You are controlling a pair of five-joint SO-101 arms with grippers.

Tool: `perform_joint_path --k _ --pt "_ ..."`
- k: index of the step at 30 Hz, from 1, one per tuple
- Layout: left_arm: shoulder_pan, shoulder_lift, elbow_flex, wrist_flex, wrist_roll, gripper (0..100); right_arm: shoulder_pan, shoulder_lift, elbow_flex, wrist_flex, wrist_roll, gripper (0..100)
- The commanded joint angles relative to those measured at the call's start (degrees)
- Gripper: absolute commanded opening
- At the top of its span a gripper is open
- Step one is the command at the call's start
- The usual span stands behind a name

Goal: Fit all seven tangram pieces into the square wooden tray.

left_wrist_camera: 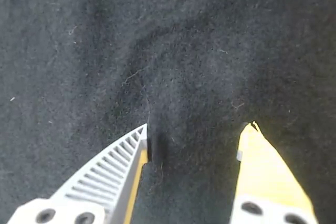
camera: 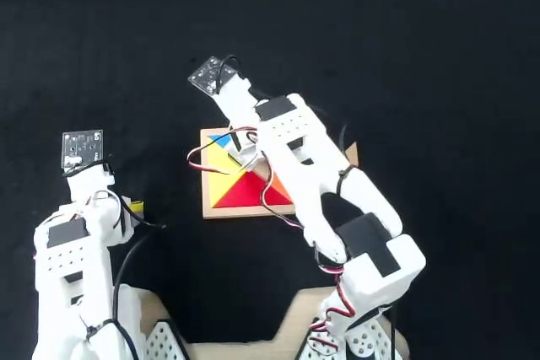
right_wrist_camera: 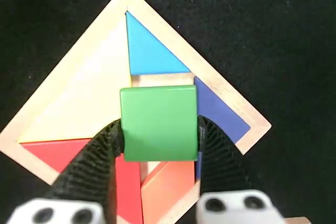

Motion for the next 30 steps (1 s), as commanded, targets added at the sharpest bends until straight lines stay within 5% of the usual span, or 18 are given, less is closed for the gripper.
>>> perform_joint_path --k 1,14,20,27,30 --pt "0.3 -0.8 -0.1 -0.5 -0.2 27 1.1 0.9 -3.4 0.2 0.3 12.5" --pt "0.3 -0.8 -0.1 -0.6 -0.2 27 0.8 5.1 -7.3 -0.2 0.3 18.3" --pt "0.3 -0.8 -0.1 -0.6 -0.2 27 0.6 5.1 -6.7 -0.2 0.3 30.3" --pt "0.3 -0.8 -0.1 -0.7 -0.2 27 -0.4 4.7 -7.0 0.4 0.6 30.1" --pt "0.3 -0.8 -0.1 -0.7 -0.2 27 1.8 4.7 -9.6 4.0 0.7 22.0"
